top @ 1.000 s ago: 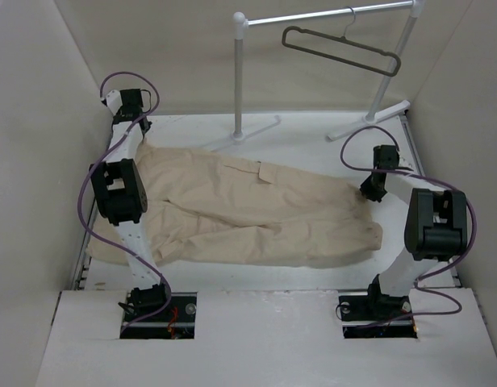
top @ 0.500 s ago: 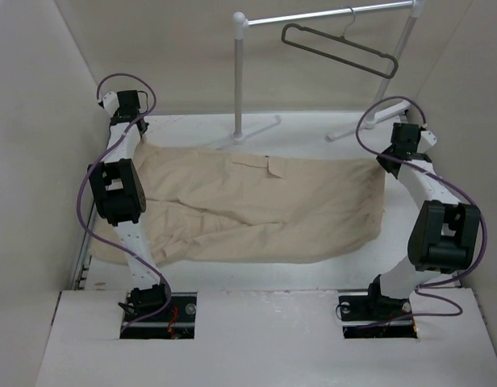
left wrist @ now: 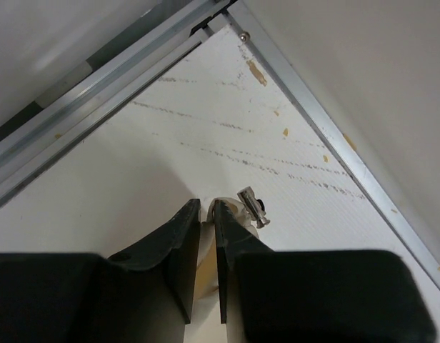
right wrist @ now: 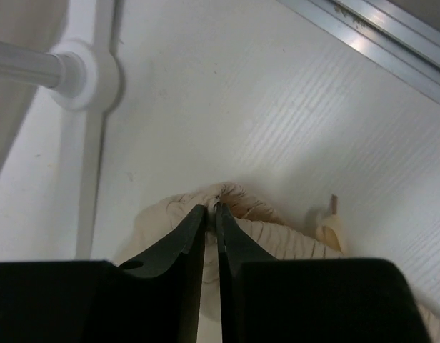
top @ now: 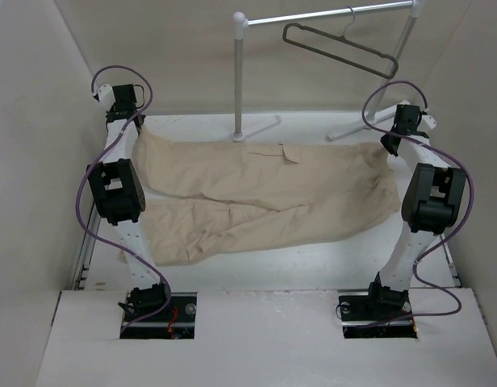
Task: Place the trousers on the hanger
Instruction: Flatten out the trousers at the center of the board.
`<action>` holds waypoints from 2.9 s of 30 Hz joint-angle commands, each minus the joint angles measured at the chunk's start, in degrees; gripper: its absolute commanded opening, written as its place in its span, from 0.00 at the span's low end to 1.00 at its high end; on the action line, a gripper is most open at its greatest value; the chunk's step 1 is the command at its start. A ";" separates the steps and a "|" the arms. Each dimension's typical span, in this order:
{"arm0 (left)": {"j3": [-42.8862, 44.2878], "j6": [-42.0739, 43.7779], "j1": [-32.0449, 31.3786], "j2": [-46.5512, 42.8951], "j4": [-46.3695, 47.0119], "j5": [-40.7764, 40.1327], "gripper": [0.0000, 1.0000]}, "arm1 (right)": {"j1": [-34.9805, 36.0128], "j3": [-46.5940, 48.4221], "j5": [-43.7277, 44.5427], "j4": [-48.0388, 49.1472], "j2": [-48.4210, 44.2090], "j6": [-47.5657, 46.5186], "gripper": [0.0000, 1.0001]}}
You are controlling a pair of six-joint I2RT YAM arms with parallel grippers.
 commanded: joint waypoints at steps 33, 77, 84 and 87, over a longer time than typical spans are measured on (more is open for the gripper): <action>-33.03 -5.26 9.27 -12.74 7.56 8.83 0.41 | 22.95 -39.63 -4.10 -1.00 -45.58 9.16 0.28; -64.49 -12.82 -18.32 -58.51 -1.49 -8.84 0.44 | -7.54 -47.38 -3.83 -4.71 -48.51 10.66 0.37; -69.76 -11.50 -18.42 -67.30 -2.20 -0.58 0.44 | -13.69 -48.16 -9.54 -1.19 -41.55 9.52 0.55; -71.69 -11.50 -19.55 -68.80 -2.20 0.31 0.44 | -13.87 -48.60 -11.56 0.40 -39.53 9.08 0.56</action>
